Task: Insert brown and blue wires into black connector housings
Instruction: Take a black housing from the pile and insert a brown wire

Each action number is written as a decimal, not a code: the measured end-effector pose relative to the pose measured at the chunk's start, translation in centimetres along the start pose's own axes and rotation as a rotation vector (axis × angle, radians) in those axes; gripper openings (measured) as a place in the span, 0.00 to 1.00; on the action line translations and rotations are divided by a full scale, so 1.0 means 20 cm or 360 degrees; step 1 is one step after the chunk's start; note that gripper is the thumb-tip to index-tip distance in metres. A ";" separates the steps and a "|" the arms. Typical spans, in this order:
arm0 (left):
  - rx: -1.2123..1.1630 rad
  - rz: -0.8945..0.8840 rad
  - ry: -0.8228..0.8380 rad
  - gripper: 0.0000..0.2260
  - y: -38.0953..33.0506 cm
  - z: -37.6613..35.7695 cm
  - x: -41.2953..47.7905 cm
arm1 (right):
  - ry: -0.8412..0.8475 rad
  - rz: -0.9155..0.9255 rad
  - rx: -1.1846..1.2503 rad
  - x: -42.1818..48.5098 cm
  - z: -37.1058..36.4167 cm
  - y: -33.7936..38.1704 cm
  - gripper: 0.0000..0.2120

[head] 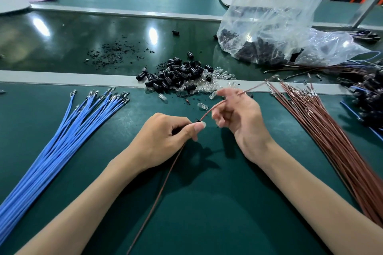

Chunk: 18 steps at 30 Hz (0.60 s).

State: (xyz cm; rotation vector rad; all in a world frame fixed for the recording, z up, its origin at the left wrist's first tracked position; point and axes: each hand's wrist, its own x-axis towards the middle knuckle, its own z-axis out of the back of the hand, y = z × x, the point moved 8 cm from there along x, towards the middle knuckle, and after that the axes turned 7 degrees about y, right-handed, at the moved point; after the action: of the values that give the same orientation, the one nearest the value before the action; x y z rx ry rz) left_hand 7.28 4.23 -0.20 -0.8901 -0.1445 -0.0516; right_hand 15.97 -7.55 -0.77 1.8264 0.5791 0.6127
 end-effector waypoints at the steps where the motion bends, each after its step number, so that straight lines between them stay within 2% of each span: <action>1: -0.0008 0.0003 -0.0006 0.16 0.00 0.00 0.00 | -0.0079 0.0006 0.0115 0.00 0.03 0.00 0.07; 3: -0.0002 -0.0002 -0.0008 0.16 0.00 0.00 0.00 | -0.0125 0.0033 -0.0057 0.00 0.04 0.00 0.08; 6: 0.0034 -0.0032 -0.0007 0.16 -0.01 0.00 0.00 | 0.0145 0.0025 -0.0589 -0.02 -0.06 -0.02 0.07; 8: 0.0032 -0.0039 -0.0010 0.16 -0.01 0.00 0.00 | 0.0162 0.0036 -0.0488 -0.02 -0.05 -0.02 0.05; 10: 0.0016 -0.0018 -0.0010 0.17 -0.01 0.00 0.00 | 0.0015 0.0044 -0.0205 -0.01 0.00 0.00 0.07; 11: 0.0019 -0.0012 -0.0013 0.17 0.00 0.00 0.00 | -0.0018 0.0046 -0.0194 -0.01 0.01 0.01 0.07; 14: 0.0082 -0.0056 -0.0023 0.18 -0.01 0.00 0.00 | 0.0104 0.0006 -0.0801 -0.02 -0.05 -0.01 0.11; 16: 0.0129 -0.0097 -0.0045 0.19 -0.03 0.00 0.00 | -0.0060 0.0062 -0.1233 -0.04 -0.06 0.00 0.24; 18: 0.0167 -0.0105 -0.0111 0.21 -0.03 0.01 0.00 | -0.0405 0.0269 -0.1388 -0.08 -0.03 0.09 0.31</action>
State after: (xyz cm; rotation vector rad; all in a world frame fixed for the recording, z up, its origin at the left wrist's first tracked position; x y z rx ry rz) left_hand 7.18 4.03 0.41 -0.7829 -0.2397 -0.0736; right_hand 14.52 -8.79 0.90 1.0955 -0.0404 0.6028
